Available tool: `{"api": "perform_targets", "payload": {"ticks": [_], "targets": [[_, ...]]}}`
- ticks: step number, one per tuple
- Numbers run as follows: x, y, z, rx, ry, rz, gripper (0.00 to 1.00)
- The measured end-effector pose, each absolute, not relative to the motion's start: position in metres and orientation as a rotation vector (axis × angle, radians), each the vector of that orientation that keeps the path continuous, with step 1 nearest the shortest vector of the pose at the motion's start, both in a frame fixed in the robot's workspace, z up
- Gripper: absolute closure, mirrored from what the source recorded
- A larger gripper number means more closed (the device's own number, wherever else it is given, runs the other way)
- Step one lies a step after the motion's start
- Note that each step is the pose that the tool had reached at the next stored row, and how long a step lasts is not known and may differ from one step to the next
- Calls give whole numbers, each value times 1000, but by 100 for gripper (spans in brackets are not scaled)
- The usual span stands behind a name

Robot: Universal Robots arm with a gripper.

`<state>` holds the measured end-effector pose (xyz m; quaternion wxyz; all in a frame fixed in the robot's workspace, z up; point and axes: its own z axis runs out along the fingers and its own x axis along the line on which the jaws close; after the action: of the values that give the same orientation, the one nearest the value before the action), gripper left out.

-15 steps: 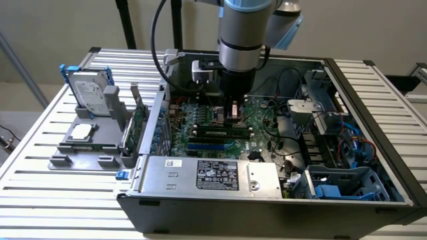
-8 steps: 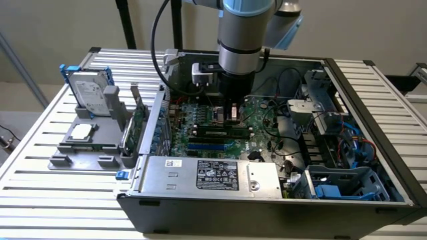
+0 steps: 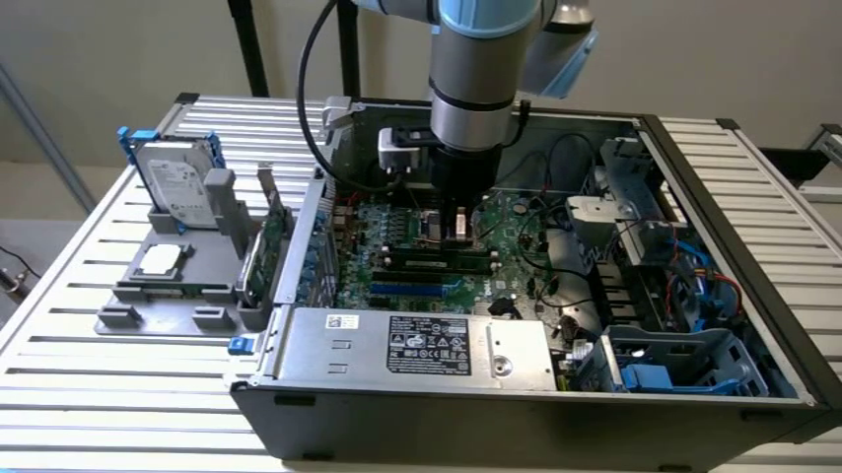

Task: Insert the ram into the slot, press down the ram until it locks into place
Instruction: 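Press down the ram until it locks into place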

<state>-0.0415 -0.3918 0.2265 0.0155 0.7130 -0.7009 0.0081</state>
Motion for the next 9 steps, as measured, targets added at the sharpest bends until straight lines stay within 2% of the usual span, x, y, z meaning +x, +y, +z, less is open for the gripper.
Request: {"api": "perform_targets", "payload": {"ticks": [9], "targets": [[-41, -392, 251, 2219, -2182, 23, 89]]}}
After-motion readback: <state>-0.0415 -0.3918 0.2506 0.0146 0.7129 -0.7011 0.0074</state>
